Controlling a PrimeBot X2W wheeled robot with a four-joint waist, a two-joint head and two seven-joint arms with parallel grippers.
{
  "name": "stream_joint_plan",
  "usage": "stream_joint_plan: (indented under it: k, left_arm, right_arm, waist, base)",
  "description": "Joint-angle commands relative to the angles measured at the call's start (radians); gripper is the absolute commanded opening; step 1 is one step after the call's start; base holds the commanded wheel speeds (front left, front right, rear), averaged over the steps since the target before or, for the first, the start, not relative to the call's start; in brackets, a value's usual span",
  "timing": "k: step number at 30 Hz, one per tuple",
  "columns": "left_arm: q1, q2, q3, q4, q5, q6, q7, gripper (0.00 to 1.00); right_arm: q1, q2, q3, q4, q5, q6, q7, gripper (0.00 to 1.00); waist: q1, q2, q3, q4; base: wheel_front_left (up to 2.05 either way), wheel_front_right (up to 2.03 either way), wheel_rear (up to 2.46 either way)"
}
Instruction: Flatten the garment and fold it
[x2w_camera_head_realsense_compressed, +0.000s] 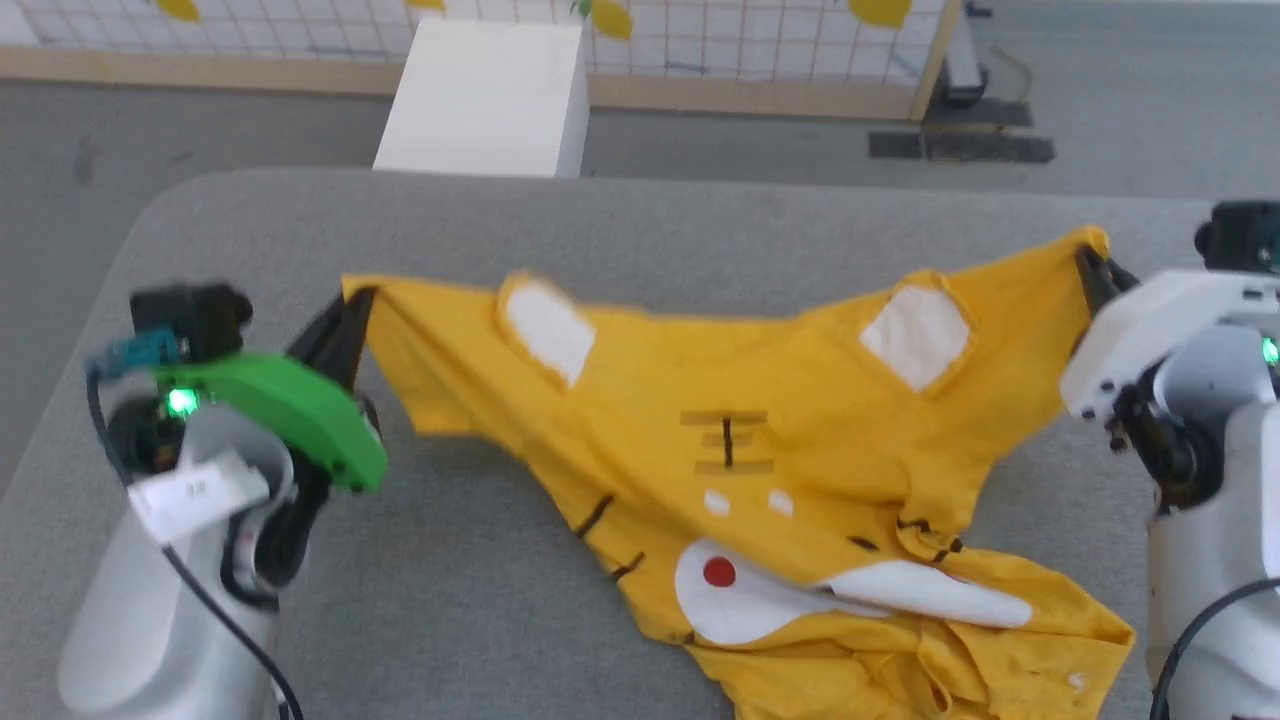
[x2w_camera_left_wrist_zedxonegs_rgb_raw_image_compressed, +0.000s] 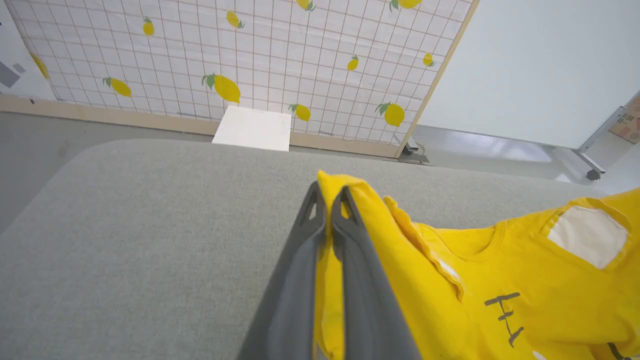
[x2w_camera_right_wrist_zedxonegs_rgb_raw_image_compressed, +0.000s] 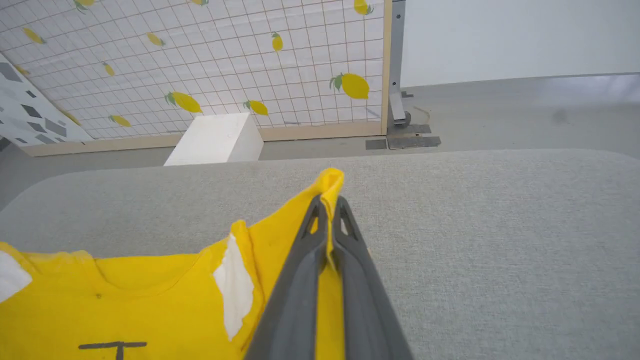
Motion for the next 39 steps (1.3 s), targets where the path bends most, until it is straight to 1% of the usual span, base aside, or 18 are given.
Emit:
stream_joint_plan:
  k: [1, 4, 8, 13, 14, 15, 17, 19, 25, 30, 35, 39]
  left_arm:
    - [-0.065, 0.015, -0.011, 0.013, 0.019, -0.008, 0.010, 0.00]
    - [-0.167, 0.033, -0.031, 0.048, 0.049, -0.014, 0.032, 0.00]
    - [-0.301, 0.046, -0.036, 0.118, 0.067, -0.014, 0.060, 0.00]
    - [-0.454, 0.039, -0.027, 0.211, 0.049, -0.010, 0.101, 0.00]
    - [-0.481, 0.041, -0.023, 0.224, 0.049, -0.009, 0.100, 0.00]
    - [-0.516, 0.041, -0.010, 0.239, 0.049, 0.002, 0.089, 0.00]
    - [-0.580, 0.048, 0.009, 0.263, 0.063, 0.020, 0.051, 0.00]
    - [-0.634, 0.050, 0.019, 0.291, 0.070, 0.026, 0.023, 0.00]
    - [-0.757, 0.055, -0.002, 0.371, 0.088, 0.015, 0.027, 0.00]
    - [-0.818, 0.053, -0.013, 0.407, 0.089, 0.006, 0.027, 0.00]
    - [-0.874, 0.065, -0.006, 0.425, 0.083, -0.003, 0.009, 0.00]
    - [-0.959, 0.079, 0.033, 0.421, 0.070, -0.001, -0.056, 0.00]
  right_arm:
    - [-0.042, -0.001, 0.015, 0.011, -0.009, -0.001, -0.008, 0.00]
    - [-0.112, -0.001, 0.031, 0.033, -0.010, -0.001, -0.010, 0.00]
    - [-0.224, -0.001, 0.054, 0.071, -0.047, -0.001, -0.020, 0.00]
    - [-0.375, -0.003, 0.081, 0.135, -0.112, -0.001, -0.038, 0.00]
    - [-0.402, -0.003, 0.085, 0.146, -0.120, -0.001, -0.046, 0.00]
    - [-0.435, -0.003, 0.087, 0.160, -0.132, -0.001, -0.058, 0.00]
    - [-0.495, -0.002, 0.084, 0.186, -0.152, -0.001, -0.081, 0.00]
    - [-0.548, -0.002, 0.079, 0.219, -0.174, -0.001, -0.099, 0.00]
    - [-0.662, -0.001, 0.070, 0.323, -0.214, -0.001, -0.129, 0.00]
    - [-0.726, -0.001, 0.072, 0.380, -0.230, -0.001, -0.141, 0.00]
    - [-0.791, -0.001, 0.079, 0.410, -0.250, -0.001, -0.158, 0.00]
    - [-0.873, -0.001, 0.076, 0.392, -0.285, -0.001, -0.206, 0.00]
  waist:
    - [0.0000, -0.0001, -0.064, -0.057]
    - [0.0000, -0.0001, -0.084, -0.077]
    - [0.0000, -0.0001, -0.104, -0.105]
    - [0.0000, -0.0001, -0.119, -0.130]
    - [0.0000, -0.0001, -0.120, -0.135]
    - [0.0000, -0.0001, -0.120, -0.140]
    - [0.0000, -0.0001, -0.117, -0.149]
    - [0.0000, -0.0001, -0.114, -0.156]
    - [0.0000, -0.0001, -0.100, -0.166]
    - [0.0000, -0.0001, -0.055, -0.170]
    - [0.0000, -0.0001, 0.031, -0.181]
    - [0.0000, -0.0001, 0.132, -0.192]
  base:
    - [0.00, 0.00, 0.00]
    - [0.00, 0.00, 0.00]
    - [0.00, 0.00, 0.00]
    - [0.00, 0.00, 0.00]
    - [0.00, 0.00, 0.00]
    - [0.00, 0.00, 0.00]
    - [0.00, 0.00, 0.00]
    - [0.00, 0.00, 0.00]
    - [0.00, 0.00, 0.00]
    - [0.00, 0.00, 0.00]
    - [0.00, 0.00, 0.00]
    - [0.00, 0.00, 0.00]
